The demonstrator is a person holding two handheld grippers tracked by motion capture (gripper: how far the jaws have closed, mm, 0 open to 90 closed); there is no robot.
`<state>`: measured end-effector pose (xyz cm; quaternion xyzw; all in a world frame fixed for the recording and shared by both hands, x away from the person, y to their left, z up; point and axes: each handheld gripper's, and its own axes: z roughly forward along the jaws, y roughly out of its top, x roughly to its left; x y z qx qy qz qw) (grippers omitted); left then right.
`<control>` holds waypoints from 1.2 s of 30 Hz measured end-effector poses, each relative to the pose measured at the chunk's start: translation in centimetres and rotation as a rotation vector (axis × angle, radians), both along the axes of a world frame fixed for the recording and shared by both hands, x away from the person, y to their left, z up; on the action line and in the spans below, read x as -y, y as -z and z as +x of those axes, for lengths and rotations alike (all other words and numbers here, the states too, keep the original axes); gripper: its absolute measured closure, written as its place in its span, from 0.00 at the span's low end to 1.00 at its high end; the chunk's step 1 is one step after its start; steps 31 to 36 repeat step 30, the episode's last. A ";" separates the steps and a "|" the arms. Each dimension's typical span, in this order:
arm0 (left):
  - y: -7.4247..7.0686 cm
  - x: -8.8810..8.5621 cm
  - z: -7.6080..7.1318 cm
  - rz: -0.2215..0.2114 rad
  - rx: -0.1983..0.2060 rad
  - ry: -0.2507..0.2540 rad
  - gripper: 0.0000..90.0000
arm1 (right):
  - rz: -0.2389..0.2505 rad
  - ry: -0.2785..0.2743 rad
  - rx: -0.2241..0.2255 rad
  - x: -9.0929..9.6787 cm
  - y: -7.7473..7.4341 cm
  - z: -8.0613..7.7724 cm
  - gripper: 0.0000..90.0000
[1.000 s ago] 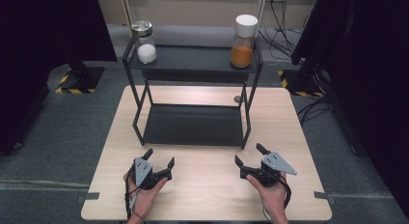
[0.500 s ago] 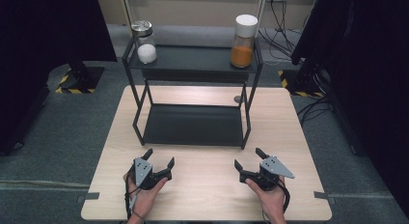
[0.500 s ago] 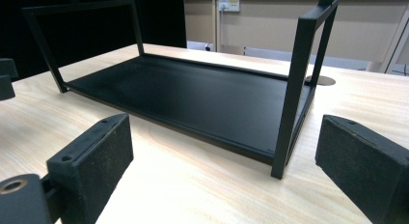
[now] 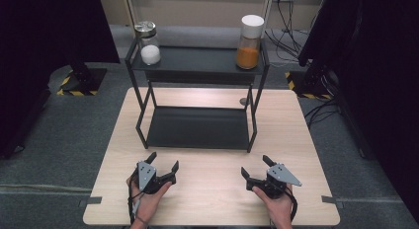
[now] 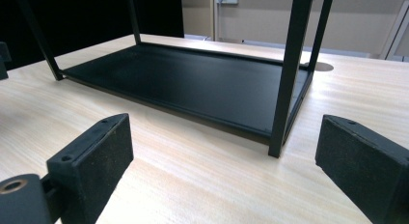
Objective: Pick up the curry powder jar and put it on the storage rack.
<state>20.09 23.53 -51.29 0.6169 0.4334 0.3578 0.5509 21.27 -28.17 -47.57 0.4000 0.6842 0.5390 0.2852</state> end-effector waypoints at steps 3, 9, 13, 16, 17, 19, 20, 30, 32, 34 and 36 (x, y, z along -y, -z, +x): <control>0.0 0.0 0.0 0.000 0.001 -0.001 0.12 | -0.003 0.005 -0.006 0.1 0.2 -0.1 0.07; 0.0 0.0 0.0 0.000 0.001 -0.001 0.12 | -0.002 0.008 -0.003 0.1 0.6 -0.3 0.07; 0.0 0.0 0.0 0.001 0.001 -0.001 0.12 | -0.012 0.011 -0.006 0.1 0.9 -0.5 0.07; 0.0 0.0 0.0 0.001 0.002 -0.001 0.12 | -0.015 0.014 -0.004 0.1 1.1 -0.6 0.07; 0.0 0.0 0.0 0.002 0.003 -0.001 0.12 | -0.015 0.013 -0.003 0.1 1.1 -0.6 0.07; 0.0 0.0 0.0 0.002 0.003 0.000 0.12 | -0.016 0.013 0.000 0.1 1.1 -0.7 0.07; 0.0 0.0 0.0 0.001 0.003 -0.001 0.12 | -0.016 0.012 0.002 0.1 1.2 -0.7 0.07; 0.0 0.0 0.0 0.000 0.000 0.002 0.12 | -0.011 0.015 0.001 0.1 1.2 -0.7 0.05; 0.0 0.0 0.0 0.000 0.000 0.002 0.12 | -0.011 0.015 0.001 0.1 1.2 -0.7 0.05; 0.0 0.0 0.0 0.000 0.000 0.002 0.12 | -0.011 0.015 0.001 0.1 1.2 -0.7 0.05; 0.0 0.0 0.0 0.000 0.000 0.002 0.12 | -0.011 0.015 0.001 0.1 1.2 -0.7 0.05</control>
